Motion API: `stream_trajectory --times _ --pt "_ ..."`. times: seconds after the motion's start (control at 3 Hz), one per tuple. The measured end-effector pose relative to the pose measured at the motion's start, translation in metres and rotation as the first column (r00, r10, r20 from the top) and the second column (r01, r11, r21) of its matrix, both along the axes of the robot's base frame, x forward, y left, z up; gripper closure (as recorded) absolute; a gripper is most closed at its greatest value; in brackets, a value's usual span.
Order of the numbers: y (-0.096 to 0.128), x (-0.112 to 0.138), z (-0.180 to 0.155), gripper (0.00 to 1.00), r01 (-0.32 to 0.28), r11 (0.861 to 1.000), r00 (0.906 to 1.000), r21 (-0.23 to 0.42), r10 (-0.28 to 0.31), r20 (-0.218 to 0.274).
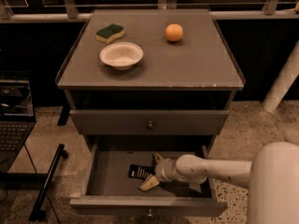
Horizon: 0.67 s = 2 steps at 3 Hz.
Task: Pick rxbar chocolate from middle drawer and place on counter
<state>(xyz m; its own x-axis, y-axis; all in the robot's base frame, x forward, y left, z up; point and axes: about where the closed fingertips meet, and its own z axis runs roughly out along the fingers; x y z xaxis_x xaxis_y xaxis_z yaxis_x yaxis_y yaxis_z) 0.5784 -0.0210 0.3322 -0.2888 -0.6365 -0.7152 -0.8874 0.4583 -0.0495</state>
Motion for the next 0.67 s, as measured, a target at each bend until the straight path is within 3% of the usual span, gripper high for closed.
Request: stream_trajectory --times 0.67 --pt "-0.0005 -0.0001 0.0148 0.88 -0.001 1.000 1.0000 -0.001 0.001 0.005"
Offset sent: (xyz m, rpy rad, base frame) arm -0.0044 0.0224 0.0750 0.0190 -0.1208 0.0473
